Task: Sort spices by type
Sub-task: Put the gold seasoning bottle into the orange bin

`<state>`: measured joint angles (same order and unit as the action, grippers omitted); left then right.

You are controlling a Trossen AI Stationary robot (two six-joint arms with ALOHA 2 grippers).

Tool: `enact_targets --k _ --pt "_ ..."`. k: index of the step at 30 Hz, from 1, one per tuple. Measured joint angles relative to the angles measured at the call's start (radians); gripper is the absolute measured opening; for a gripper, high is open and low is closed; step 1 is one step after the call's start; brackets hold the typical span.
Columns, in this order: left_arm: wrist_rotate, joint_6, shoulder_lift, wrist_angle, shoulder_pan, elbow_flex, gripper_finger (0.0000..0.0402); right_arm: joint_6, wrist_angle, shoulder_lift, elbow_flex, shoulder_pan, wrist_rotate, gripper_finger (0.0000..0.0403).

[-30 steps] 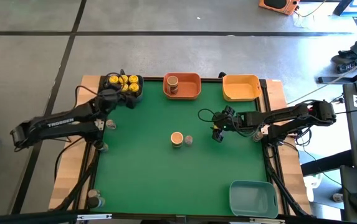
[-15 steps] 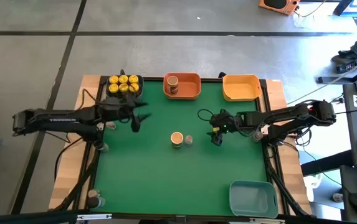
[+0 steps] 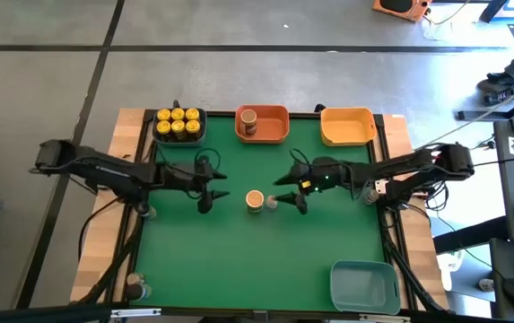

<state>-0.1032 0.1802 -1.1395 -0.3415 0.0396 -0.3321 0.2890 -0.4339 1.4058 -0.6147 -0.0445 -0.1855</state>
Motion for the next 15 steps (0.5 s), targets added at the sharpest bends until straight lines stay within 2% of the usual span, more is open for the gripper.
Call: enact_targets --k 4,15 --pt "-0.001 0.001 -0.073 -0.068 -0.034 0.0 0.0278 0.022 -0.089 0.079 -0.033 0.023 0.078 0.0287" --pt "-0.002 0.023 -0.199 -0.13 -0.093 0.0 0.0278 -0.064 -0.033 0.22 -0.249 0.118 0.177 0.0287"
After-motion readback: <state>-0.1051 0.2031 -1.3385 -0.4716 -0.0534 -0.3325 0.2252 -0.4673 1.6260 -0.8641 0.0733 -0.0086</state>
